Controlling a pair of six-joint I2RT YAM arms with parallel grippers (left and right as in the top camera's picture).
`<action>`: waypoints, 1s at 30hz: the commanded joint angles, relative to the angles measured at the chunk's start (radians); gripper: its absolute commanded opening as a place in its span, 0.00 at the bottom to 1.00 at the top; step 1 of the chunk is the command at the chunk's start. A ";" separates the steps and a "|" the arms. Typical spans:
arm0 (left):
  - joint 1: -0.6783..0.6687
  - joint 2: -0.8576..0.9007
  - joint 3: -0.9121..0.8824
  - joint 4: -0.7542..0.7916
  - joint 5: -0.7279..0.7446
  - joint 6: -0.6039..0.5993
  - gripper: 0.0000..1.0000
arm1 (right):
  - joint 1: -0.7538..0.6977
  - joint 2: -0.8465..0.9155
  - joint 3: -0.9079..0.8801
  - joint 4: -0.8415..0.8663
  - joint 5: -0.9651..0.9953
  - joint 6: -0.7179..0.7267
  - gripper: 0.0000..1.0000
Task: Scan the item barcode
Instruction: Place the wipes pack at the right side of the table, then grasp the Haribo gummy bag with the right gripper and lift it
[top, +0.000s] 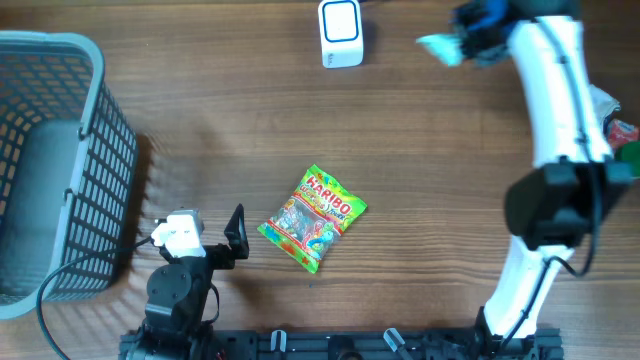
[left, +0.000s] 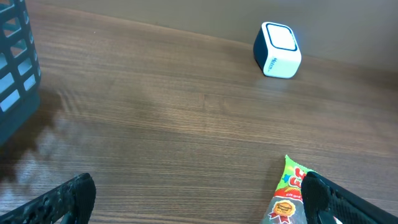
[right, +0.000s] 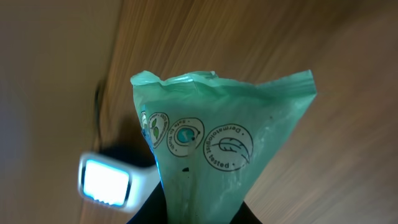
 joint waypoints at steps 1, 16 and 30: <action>0.008 -0.005 -0.005 0.003 0.008 0.016 1.00 | -0.156 0.031 -0.023 -0.015 0.118 -0.187 0.05; 0.008 -0.005 -0.005 0.003 0.008 0.016 1.00 | -0.294 -0.016 -0.051 -0.103 -0.203 -0.502 1.00; 0.008 -0.005 -0.005 0.003 0.008 0.016 1.00 | 0.640 -0.021 -0.517 0.038 -0.302 0.166 1.00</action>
